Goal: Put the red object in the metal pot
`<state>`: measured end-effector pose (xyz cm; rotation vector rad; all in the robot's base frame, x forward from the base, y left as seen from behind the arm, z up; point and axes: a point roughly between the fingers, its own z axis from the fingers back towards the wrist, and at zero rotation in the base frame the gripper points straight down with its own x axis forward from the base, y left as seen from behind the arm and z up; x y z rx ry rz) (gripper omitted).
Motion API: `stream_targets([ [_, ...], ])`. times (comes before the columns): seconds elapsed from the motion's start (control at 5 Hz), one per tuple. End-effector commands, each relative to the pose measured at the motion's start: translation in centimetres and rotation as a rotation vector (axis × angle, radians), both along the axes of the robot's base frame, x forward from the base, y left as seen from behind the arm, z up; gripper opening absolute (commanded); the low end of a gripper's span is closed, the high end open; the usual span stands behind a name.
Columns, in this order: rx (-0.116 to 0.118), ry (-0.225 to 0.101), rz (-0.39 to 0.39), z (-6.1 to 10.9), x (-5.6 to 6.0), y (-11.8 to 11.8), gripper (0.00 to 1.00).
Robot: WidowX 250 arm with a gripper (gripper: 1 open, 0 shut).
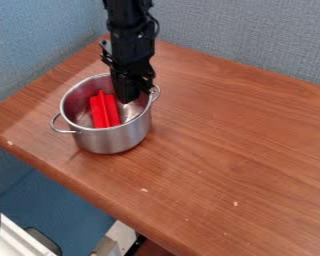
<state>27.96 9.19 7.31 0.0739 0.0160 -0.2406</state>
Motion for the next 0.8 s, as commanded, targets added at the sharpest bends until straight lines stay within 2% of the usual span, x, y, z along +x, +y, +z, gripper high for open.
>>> stream_targets([
  [0.0,0.021,-0.04,0.065,0.4,0.2,-0.3,0.0],
  [0.2,0.013,-0.031,0.007,0.8,-0.6,-1.1,0.0],
  [0.4,0.017,-0.034,-0.043,1.8,-1.3,-1.9,0.0],
  [0.6,0.027,-0.055,-0.028,3.2,-1.9,-1.2,0.0],
])
